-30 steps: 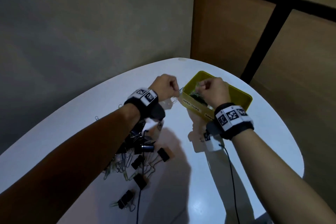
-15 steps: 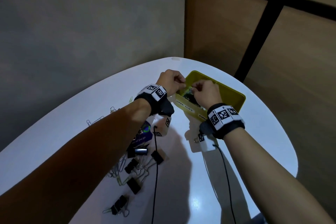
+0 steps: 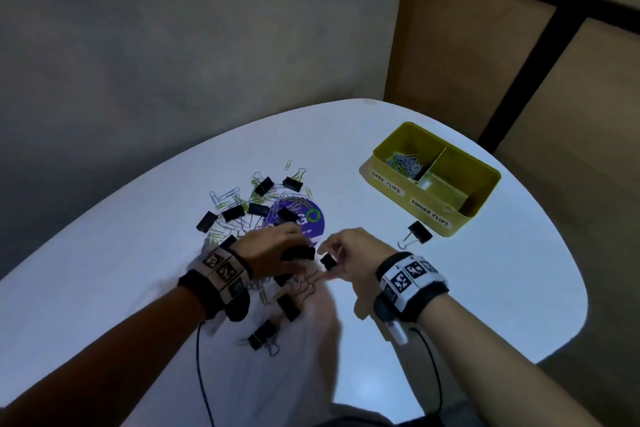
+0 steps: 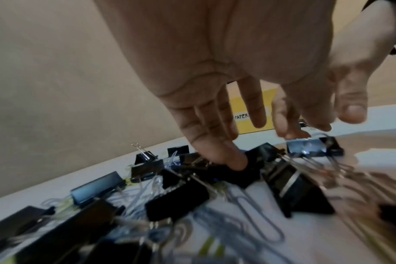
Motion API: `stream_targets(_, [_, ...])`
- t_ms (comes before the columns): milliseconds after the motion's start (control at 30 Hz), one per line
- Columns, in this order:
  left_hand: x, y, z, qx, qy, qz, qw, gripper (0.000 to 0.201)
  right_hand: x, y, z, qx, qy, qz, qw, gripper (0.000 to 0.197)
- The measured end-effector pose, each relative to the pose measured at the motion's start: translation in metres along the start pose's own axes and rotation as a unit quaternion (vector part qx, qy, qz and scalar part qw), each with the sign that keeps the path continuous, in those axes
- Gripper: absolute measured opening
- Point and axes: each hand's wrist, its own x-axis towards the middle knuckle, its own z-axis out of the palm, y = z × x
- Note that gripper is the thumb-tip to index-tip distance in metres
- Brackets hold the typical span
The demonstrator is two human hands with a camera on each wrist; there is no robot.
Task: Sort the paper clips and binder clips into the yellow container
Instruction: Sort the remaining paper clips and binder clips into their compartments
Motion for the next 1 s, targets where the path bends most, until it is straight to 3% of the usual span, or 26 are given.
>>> stream_targets(67, [-0.015, -0.004, 0.011, 0.036, -0.003, -0.011, 0.999, 0.060, 0.001, 0.000, 0.021, -0.051, -0.007, 0.021, 0.998, 0.062])
stream_targets(167, [-0.021, -0.005, 0.021, 0.070, -0.026, -0.027, 0.997, 0.074, 0.002, 0.002, 0.035, -0.053, 0.036, 0.026, 0.998, 0.053])
stream_targets(267, [-0.013, -0.008, 0.027, 0.082, -0.006, -0.030, 0.996, 0.066, 0.000, 0.004, 0.038, -0.045, 0.065, 0.042, 0.996, 0.043])
stream_targets(467, [0.003, 0.001, 0.029, 0.093, -0.003, -0.056, 0.994, 0.058, -0.004, 0.009, 0.041, -0.018, 0.134, 0.097, 0.986, 0.043])
stream_targets(633, [0.024, 0.021, 0.028, 0.129, 0.002, -0.043, 0.991, 0.029, -0.006, 0.015, 0.035, -0.004, 0.182, 0.141, 0.973, 0.040])
stream_targets(700, [0.033, 0.023, 0.030, 0.093, 0.017, -0.043, 0.995, 0.025, -0.007, 0.020, 0.032, -0.001, 0.198, 0.148, 0.969, 0.042])
stream_targets(800, [0.041, 0.016, 0.029, -0.028, 0.053, -0.038, 0.997, 0.031, -0.007, 0.026, 0.030, -0.010, 0.236, 0.107, 0.966, 0.039])
stream_targets(867, [0.037, 0.007, 0.021, -0.094, 0.111, -0.041, 0.988, 0.038, -0.008, 0.027, 0.028, -0.019, 0.254, 0.069, 0.965, 0.044])
stream_targets(1000, [0.011, -0.018, 0.002, -0.090, 0.213, -0.079, 0.970, 0.037, -0.004, 0.025, 0.028, -0.075, 0.211, -0.027, 0.974, 0.047])
